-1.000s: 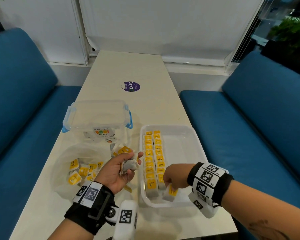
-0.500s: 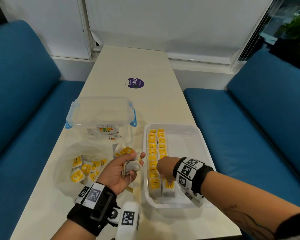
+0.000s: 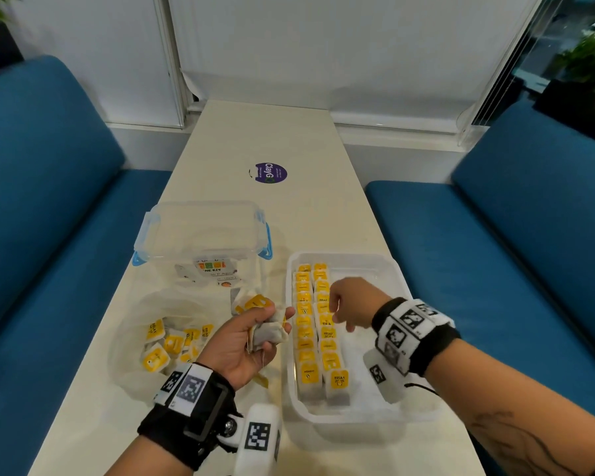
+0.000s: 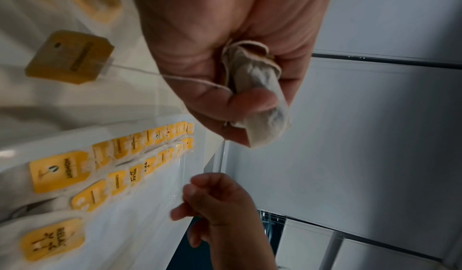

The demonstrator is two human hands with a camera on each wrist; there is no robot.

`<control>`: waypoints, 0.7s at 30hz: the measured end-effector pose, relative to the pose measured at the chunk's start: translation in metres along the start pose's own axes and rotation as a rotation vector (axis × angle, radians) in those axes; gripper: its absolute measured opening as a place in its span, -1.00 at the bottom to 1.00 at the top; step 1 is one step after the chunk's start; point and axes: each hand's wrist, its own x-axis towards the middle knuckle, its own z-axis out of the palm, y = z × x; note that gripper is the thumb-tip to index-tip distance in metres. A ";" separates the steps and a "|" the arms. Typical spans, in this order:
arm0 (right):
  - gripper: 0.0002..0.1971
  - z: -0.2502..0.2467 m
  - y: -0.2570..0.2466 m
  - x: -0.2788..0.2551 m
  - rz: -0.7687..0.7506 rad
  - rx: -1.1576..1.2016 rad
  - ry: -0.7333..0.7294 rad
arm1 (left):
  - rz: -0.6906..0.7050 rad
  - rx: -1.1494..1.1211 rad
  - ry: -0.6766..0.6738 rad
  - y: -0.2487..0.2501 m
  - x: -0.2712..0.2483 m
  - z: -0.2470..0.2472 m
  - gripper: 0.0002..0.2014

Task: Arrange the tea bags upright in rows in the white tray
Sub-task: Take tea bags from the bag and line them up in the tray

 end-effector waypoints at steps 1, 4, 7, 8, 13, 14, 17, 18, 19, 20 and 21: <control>-0.95 -0.008 0.005 -0.004 0.020 0.107 0.065 | -0.002 0.021 -0.015 0.001 0.000 0.002 -0.68; -0.92 -0.024 0.020 -0.013 0.042 0.251 0.196 | -0.009 0.063 -0.038 0.002 0.002 0.010 -0.62; -0.86 -0.023 0.028 -0.022 0.013 0.206 0.156 | -0.049 0.054 -0.046 0.002 0.004 0.017 -0.75; -0.85 -0.018 0.029 -0.023 0.005 0.167 0.087 | -0.068 0.050 -0.053 0.001 0.005 0.018 -0.75; -0.74 0.027 0.014 -0.034 -0.120 -0.169 -0.354 | -0.092 0.051 -0.043 -0.003 0.009 0.019 -0.64; -0.70 0.033 0.010 -0.034 -0.144 -0.243 -0.388 | -0.085 0.049 -0.040 -0.004 0.009 0.019 -0.67; -0.62 0.042 0.002 -0.029 -0.181 -0.407 -0.435 | -0.077 0.031 -0.037 -0.006 0.008 0.018 -0.72; -0.62 0.043 0.000 -0.028 -0.191 -0.437 -0.439 | -0.075 0.033 -0.032 -0.007 0.007 0.017 -0.77; -0.61 0.044 -0.001 -0.027 -0.203 -0.461 -0.442 | -0.064 0.046 -0.033 -0.007 0.005 0.018 -0.75; -0.61 0.044 -0.003 -0.026 -0.214 -0.474 -0.450 | -0.051 0.062 -0.033 -0.008 0.004 0.017 -0.62; -0.60 0.044 -0.004 -0.026 -0.224 -0.471 -0.453 | -0.044 0.075 -0.033 -0.008 0.003 0.016 -0.53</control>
